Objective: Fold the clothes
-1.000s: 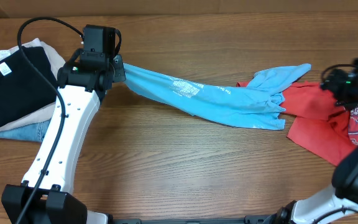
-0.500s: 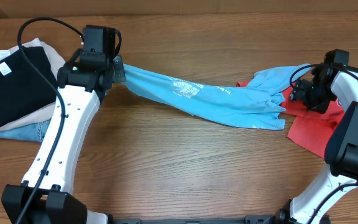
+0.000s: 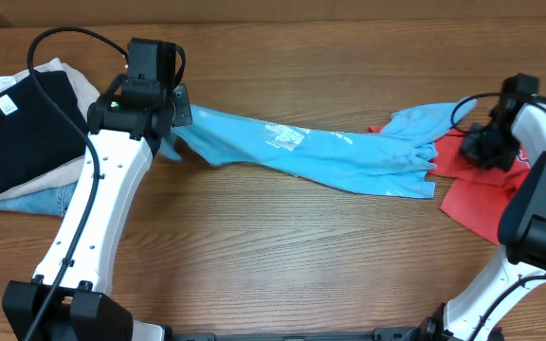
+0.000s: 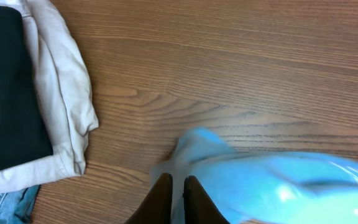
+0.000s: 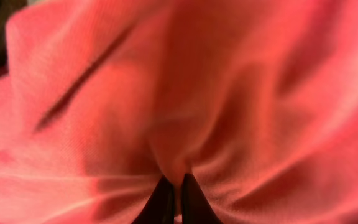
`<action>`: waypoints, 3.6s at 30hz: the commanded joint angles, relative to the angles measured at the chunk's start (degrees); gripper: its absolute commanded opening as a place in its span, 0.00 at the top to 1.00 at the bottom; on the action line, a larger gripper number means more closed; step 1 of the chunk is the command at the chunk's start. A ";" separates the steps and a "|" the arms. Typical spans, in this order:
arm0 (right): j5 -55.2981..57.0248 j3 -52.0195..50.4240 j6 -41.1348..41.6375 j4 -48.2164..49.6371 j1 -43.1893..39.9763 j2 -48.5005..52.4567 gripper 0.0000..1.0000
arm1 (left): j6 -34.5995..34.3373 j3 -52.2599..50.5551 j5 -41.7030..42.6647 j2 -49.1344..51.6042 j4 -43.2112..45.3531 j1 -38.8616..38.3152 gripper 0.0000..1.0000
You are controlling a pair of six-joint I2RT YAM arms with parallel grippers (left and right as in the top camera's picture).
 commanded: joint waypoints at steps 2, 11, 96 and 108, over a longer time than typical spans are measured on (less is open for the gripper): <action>9.49 10.05 7.58 -3.50 -5.51 -2.38 0.96 | 0.72 -0.02 0.00 -0.46 -0.11 0.57 0.89; 6.80 15.52 13.38 -7.41 -12.26 -4.00 0.81 | 0.70 -0.02 0.02 -0.46 -0.11 0.57 0.89; -13.05 14.93 -6.49 3.43 19.04 5.97 0.38 | 1.77 3.41 11.43 6.62 -3.58 9.29 0.96; -12.61 14.93 -9.73 7.02 23.78 10.10 0.34 | 1.73 3.41 11.85 6.62 -3.52 9.20 0.96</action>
